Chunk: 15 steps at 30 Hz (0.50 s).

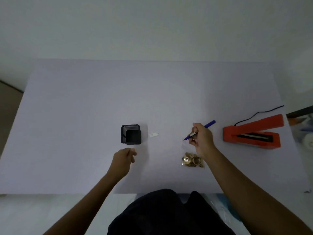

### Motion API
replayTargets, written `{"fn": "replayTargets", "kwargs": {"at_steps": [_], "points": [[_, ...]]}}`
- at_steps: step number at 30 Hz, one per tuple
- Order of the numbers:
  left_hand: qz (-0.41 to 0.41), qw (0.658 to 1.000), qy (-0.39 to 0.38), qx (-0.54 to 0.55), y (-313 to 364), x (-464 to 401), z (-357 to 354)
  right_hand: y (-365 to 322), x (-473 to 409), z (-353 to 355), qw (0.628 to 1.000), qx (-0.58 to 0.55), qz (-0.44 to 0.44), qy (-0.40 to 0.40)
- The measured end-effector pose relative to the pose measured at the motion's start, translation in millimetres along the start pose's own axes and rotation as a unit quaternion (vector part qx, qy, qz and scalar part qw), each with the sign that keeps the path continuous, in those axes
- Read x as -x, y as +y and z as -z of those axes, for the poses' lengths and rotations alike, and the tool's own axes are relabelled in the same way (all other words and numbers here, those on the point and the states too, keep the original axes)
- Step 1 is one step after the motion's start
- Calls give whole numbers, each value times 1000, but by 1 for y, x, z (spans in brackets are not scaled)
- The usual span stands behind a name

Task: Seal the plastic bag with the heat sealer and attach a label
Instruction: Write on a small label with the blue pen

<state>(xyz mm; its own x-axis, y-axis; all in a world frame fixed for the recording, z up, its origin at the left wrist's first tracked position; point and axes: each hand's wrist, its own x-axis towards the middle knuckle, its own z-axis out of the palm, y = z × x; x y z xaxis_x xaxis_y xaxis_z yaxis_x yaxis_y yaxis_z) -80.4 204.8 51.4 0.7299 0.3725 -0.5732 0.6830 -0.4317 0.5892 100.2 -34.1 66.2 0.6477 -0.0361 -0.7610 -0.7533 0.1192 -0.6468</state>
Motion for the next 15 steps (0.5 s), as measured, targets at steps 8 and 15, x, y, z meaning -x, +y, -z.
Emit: {"fn": "replayTargets", "kwargs": {"at_steps": [8,15], "points": [[-12,985,133,-109,-56,-41,-32,73,4,-29,990,132,-56,-13],[-35,978,101,-179,-67,-53,-43,82,8,-36,986,162,-42,-13]]}}
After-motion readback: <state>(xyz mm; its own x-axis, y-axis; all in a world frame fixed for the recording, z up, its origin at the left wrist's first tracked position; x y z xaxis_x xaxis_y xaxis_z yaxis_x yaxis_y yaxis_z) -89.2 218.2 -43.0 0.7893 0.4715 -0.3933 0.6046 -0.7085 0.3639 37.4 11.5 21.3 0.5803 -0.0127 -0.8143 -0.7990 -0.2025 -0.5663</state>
